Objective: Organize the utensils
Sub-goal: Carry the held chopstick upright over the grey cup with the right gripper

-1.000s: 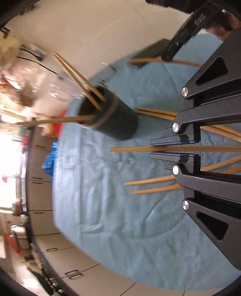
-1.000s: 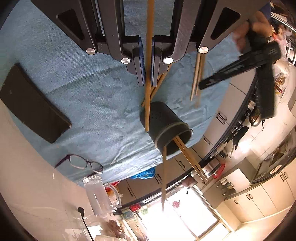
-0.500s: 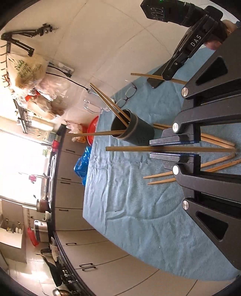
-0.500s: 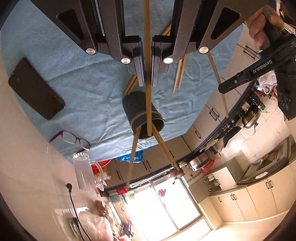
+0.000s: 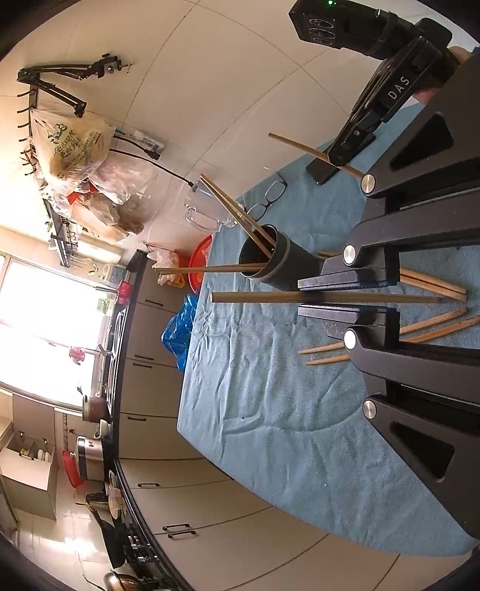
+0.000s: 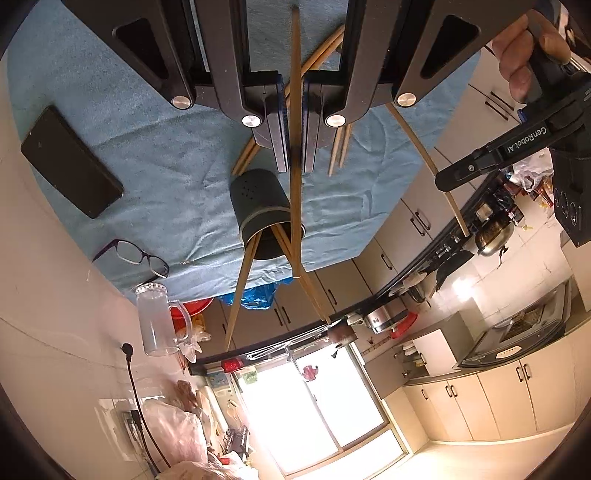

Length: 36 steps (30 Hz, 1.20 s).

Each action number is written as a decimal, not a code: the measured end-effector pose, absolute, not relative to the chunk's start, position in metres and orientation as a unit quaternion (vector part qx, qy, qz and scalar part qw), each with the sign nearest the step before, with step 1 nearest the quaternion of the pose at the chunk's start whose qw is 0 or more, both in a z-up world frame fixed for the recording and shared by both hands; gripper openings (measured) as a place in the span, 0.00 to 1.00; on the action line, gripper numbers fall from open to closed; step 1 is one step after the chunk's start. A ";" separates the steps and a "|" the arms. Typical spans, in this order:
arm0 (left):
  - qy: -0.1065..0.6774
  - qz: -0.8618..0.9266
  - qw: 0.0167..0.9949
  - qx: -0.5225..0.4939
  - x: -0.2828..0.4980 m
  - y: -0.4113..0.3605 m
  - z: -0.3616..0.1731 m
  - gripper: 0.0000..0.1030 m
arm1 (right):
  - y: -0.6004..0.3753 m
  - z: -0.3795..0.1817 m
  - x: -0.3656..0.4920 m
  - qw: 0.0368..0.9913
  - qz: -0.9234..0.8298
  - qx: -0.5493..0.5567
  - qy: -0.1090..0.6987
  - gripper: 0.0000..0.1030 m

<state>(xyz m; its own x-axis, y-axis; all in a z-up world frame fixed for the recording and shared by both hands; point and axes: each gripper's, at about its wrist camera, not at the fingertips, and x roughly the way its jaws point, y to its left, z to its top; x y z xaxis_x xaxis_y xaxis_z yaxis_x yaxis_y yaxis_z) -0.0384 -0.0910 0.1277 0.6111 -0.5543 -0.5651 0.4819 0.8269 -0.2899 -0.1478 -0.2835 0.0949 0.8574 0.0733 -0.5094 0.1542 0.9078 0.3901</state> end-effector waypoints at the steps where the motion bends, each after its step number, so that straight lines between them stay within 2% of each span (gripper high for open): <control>1: 0.332 -0.290 0.896 -0.055 -0.039 -0.090 0.128 0.06 | -0.283 0.096 -0.148 0.940 -0.021 0.213 0.265 0.07; 36: 0.325 -0.299 0.895 -0.061 -0.042 -0.086 0.137 0.06 | -0.294 0.114 -0.157 0.944 -0.032 0.222 0.240 0.06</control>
